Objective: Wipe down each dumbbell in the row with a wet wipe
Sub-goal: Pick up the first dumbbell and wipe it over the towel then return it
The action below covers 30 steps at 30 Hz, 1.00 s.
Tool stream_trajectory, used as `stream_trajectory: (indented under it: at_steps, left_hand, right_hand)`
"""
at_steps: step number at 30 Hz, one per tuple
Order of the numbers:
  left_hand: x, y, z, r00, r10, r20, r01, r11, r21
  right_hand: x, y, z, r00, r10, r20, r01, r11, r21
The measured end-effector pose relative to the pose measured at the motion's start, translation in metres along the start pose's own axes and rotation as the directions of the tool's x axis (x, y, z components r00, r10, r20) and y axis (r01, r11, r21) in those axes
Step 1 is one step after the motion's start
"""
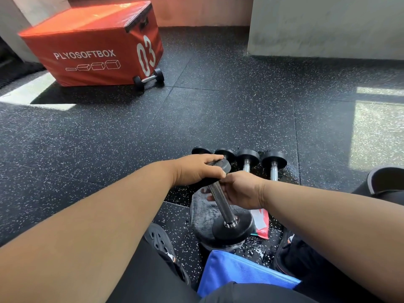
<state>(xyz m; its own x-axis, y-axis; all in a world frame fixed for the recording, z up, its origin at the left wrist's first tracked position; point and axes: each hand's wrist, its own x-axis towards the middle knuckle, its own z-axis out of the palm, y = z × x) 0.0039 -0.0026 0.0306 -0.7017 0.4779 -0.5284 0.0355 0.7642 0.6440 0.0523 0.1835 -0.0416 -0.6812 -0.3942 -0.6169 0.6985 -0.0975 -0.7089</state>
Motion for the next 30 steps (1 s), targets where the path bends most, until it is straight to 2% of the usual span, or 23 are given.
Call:
stream_trajectory:
  at_steps: [3, 9, 14, 19, 22, 25, 30]
  left_hand:
    - [0.000, 0.005, 0.001, 1.000, 0.022, 0.018, -0.022, 1.000, -0.008]
    - [0.000, 0.011, 0.005, 1.000, 0.027, 0.008, -0.027, 0.999, 0.029]
    - [0.001, 0.007, 0.003, 0.999, -0.004, -0.032, 0.005, 0.999, 0.035]
    - [0.002, 0.003, 0.003, 0.995, -0.025, -0.096, 0.030, 0.999, 0.043]
    - [0.004, -0.001, 0.003, 0.992, -0.026, -0.120, 0.024, 0.999, -0.022]
    - [0.003, -0.003, 0.004, 0.997, -0.028, -0.076, 0.019, 0.994, -0.108]
    - [0.006, -0.011, 0.005, 0.979, -0.167, -0.114, 0.145, 0.973, -0.182]
  right_hand:
    - [0.000, -0.003, 0.005, 0.994, -0.100, -0.053, 0.102, 0.994, 0.044]
    - [0.004, 0.003, 0.004, 0.985, -0.150, -0.086, 0.164, 0.968, 0.187]
    - [0.005, 0.004, 0.008, 0.975, -0.175, -0.136, 0.203, 0.952, 0.230]
    - [0.001, 0.004, 0.008, 0.974, -0.161, -0.158, 0.186, 0.970, 0.158]
    - [-0.005, 0.000, 0.009, 0.956, -0.249, -0.154, 0.260, 0.964, 0.058]
    - [-0.005, -0.002, 0.006, 0.939, -0.324, -0.113, 0.316, 0.945, -0.083]
    - [-0.014, -0.011, 0.014, 0.943, -0.320, -0.090, 0.294, 0.929, -0.225]
